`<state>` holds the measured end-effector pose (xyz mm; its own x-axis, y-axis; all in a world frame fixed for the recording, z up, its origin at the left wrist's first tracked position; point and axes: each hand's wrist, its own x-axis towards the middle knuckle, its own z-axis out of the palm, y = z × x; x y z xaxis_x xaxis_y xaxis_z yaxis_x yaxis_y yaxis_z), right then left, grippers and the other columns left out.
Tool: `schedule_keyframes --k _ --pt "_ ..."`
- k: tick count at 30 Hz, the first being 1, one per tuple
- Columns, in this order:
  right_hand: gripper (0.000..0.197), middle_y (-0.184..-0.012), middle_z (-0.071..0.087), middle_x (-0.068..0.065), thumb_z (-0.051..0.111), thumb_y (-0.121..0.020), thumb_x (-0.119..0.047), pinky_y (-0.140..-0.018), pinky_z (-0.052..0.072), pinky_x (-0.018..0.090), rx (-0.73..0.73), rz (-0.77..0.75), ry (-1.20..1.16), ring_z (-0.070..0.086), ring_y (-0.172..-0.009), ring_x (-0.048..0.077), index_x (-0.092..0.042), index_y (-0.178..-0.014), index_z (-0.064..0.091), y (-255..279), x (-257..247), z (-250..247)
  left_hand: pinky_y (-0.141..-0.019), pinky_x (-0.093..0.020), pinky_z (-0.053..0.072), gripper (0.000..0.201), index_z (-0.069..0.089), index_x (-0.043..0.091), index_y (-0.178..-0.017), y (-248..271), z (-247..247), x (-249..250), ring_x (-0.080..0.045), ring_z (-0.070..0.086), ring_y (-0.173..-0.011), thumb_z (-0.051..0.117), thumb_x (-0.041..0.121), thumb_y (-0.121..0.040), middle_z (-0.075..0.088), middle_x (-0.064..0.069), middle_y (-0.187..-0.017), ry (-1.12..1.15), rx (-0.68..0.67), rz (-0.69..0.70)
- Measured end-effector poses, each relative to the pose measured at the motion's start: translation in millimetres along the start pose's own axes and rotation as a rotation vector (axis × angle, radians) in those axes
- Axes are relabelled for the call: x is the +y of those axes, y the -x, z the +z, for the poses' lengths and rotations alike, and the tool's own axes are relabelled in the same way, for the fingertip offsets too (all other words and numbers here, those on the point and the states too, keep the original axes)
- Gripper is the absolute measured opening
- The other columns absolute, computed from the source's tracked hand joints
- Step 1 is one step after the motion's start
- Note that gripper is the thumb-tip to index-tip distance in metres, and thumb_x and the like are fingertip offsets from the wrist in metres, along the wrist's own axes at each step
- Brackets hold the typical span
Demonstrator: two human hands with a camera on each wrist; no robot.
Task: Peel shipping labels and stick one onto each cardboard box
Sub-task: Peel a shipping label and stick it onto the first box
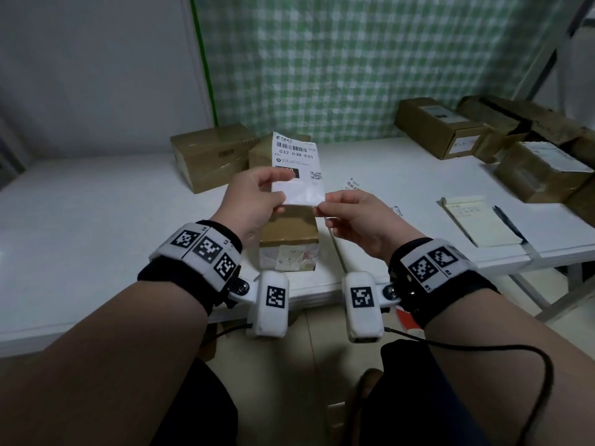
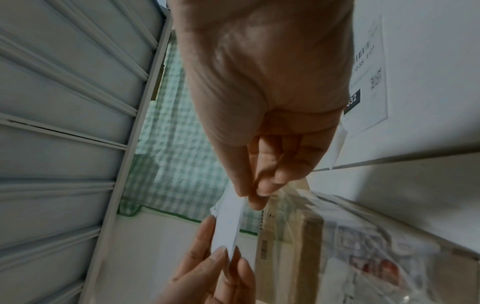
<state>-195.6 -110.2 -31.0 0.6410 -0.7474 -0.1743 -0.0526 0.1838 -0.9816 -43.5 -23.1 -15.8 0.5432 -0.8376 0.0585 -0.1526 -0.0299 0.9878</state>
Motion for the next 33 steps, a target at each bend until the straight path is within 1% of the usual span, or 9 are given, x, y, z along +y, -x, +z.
schedule_keyframes --k 3,8,14,19,23,25,27,29,33 --pt "0.019 -0.071 0.068 0.001 0.061 -0.086 0.000 -0.048 0.046 0.015 -0.002 0.001 0.045 0.054 -0.052 0.008 -0.016 -0.076 0.060 -1 3 4 -0.070 -0.029 0.056 0.046 0.064 0.026 -0.099 -1 -3 -8 -0.019 0.065 -0.085 0.053 -0.015 -0.083 0.062 0.000 -0.113 0.003 0.006 0.005" --pt "0.015 -0.075 0.064 0.003 0.063 -0.085 -0.002 -0.049 0.046 0.014 0.006 0.005 0.090 0.054 -0.057 0.009 -0.016 -0.080 0.060 -4 7 6 -0.067 -0.030 0.053 0.059 0.051 0.026 -0.119 0 -5 -14 -0.019 0.064 -0.088 0.053 -0.018 -0.080 0.065 0.001 -0.108 0.041 0.020 0.024" --pt "0.018 -0.075 0.064 0.003 0.063 -0.087 -0.006 -0.055 0.045 0.017 0.004 0.008 0.108 0.054 -0.061 0.010 -0.018 -0.074 0.059 -4 11 8 -0.065 -0.027 0.048 0.058 0.052 0.024 -0.119 -2 -7 -21 -0.016 0.063 -0.086 0.053 -0.017 -0.079 0.063 0.006 -0.102 0.012 0.048 0.038" --pt "0.019 -0.074 0.060 -0.004 0.065 -0.086 -0.010 -0.064 0.042 0.022 0.010 -0.029 0.168 0.051 -0.066 0.008 -0.021 -0.072 0.059 -4 10 11 -0.072 -0.027 0.052 0.046 0.061 0.035 -0.100 -4 -7 -25 -0.023 0.062 -0.101 0.061 -0.006 -0.079 0.058 -0.007 -0.122 -0.161 0.060 0.054" --pt "0.019 -0.074 0.060 -0.008 0.065 -0.086 -0.010 -0.067 0.040 0.024 0.026 -0.067 0.173 0.053 -0.070 0.005 -0.021 -0.072 0.059 -5 9 15 -0.106 -0.039 0.034 0.024 0.066 0.040 -0.090 0 -7 -21 -0.022 0.042 -0.123 0.071 0.019 -0.079 0.049 0.001 -0.123 -0.475 0.008 0.150" --pt "0.018 -0.078 0.061 -0.006 0.064 -0.087 -0.010 -0.067 0.040 0.022 0.018 -0.094 0.178 0.055 -0.074 0.005 -0.020 -0.074 0.059 -5 7 17 -0.106 -0.045 0.032 0.018 0.065 0.046 -0.082 3 -5 -16 -0.024 0.042 -0.122 0.073 0.032 -0.075 0.055 0.008 -0.111 -0.532 -0.039 0.213" --pt "0.017 -0.076 0.061 -0.004 0.063 -0.087 -0.007 -0.062 0.042 0.014 0.018 -0.131 0.165 0.058 -0.068 -0.001 -0.018 -0.073 0.060 -4 5 20 -0.104 -0.047 0.032 0.016 0.060 0.052 -0.077 4 -3 -12 -0.023 0.042 -0.121 0.071 0.042 -0.072 0.059 0.013 -0.104 -0.619 -0.045 0.266" --pt "0.017 -0.073 0.060 -0.003 0.063 -0.087 -0.005 -0.053 0.041 0.005 0.030 -0.173 0.145 0.056 -0.055 -0.010 -0.014 -0.073 0.060 -4 4 22 -0.104 -0.046 0.029 0.014 0.064 0.048 -0.082 4 0 -9 -0.021 0.039 -0.122 0.071 0.041 -0.074 0.062 0.012 -0.105 -0.661 -0.009 0.306" --pt "0.015 -0.072 0.061 -0.003 0.065 -0.085 -0.005 -0.051 0.039 0.002 0.068 -0.214 0.179 0.055 -0.051 -0.011 -0.013 -0.073 0.062 -4 2 23 -0.104 -0.047 0.028 0.012 0.071 0.037 -0.089 2 1 -6 -0.022 0.038 -0.121 0.072 0.033 -0.077 0.065 0.008 -0.106 -0.681 0.042 0.372"
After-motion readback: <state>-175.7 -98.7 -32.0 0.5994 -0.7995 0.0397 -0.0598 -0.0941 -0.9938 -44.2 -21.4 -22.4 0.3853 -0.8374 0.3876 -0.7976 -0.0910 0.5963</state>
